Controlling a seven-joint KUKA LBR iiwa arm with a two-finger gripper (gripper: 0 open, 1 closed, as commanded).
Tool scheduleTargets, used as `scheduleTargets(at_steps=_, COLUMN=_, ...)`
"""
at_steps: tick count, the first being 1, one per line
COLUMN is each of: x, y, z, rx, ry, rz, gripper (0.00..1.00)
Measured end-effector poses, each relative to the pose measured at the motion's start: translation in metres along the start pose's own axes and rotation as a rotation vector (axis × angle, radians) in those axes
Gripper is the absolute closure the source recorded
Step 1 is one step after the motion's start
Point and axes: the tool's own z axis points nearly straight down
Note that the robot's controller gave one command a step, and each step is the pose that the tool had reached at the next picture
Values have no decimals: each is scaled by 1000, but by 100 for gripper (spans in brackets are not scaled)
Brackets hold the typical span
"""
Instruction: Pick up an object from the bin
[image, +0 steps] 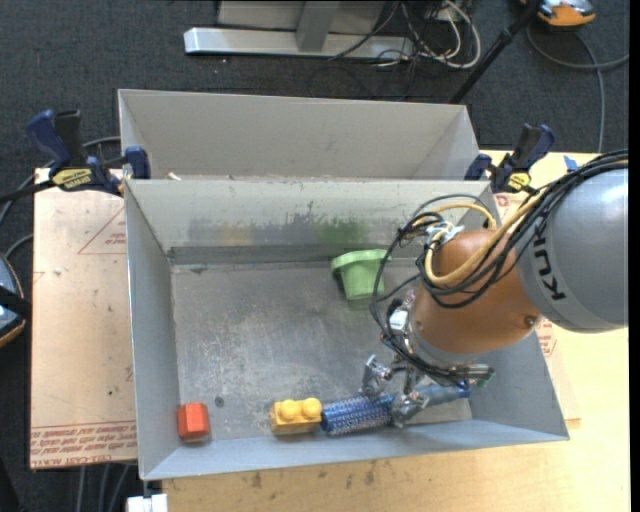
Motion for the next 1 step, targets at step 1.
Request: scheduleTargets(at_steps=1, x=-9, y=-6, z=-163, rx=5, ry=-4, rz=-181, gripper=100)
